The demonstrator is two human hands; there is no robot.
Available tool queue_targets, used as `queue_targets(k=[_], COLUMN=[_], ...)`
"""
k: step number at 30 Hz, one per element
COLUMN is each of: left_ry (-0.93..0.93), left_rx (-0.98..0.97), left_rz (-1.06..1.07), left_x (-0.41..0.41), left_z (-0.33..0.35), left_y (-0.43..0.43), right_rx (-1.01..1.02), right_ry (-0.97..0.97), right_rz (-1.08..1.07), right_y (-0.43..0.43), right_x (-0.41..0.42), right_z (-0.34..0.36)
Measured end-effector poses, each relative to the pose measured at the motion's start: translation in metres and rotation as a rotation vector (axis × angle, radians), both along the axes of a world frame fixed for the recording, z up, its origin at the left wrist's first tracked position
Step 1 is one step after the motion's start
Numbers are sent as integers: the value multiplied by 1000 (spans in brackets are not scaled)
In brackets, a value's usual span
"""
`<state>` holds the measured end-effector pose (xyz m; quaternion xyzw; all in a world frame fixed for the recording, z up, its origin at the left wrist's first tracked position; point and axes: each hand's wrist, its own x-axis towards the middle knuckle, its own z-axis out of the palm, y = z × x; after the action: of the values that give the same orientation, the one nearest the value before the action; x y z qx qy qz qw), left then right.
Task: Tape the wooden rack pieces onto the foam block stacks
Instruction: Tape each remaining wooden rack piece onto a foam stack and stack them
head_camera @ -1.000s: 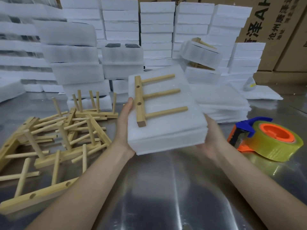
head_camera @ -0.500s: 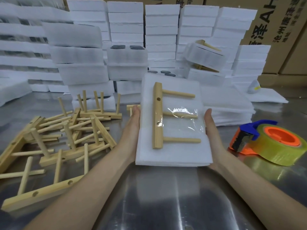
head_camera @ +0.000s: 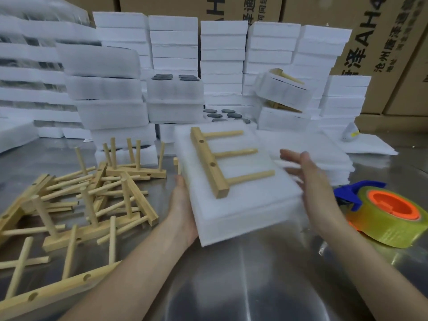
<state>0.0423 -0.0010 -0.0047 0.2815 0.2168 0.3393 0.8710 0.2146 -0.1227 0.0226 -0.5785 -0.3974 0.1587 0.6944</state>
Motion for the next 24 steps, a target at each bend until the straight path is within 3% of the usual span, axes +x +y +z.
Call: queue_targets(k=[2, 5, 7, 11, 16, 21, 24], left_ry=[-98, -174, -168, -82, -68, -135, -124], left_rx=[1, -59, -90, 21, 99, 160, 321], left_rz=[88, 85, 120, 233, 147, 89, 42], left_x=[-2, -6, -6, 5, 13, 11, 5], left_z=[1, -1, 0, -2, -4, 0, 3], left_y=[5, 15, 14, -5, -19, -16, -11], right_rx=[200, 61, -54, 47, 151, 228, 291], right_ry=[-518, -1337, -1549, -1417, -1290, -1338, -1444], right_rz=[-14, -16, -111, -216, -195, -149, -241], right_y=[-12, -11, 0, 10, 7, 9, 9], right_x=[-10, -22, -26, -19, -1, -2, -9], right_z=[6, -11, -18, -23, -30, -25, -22])
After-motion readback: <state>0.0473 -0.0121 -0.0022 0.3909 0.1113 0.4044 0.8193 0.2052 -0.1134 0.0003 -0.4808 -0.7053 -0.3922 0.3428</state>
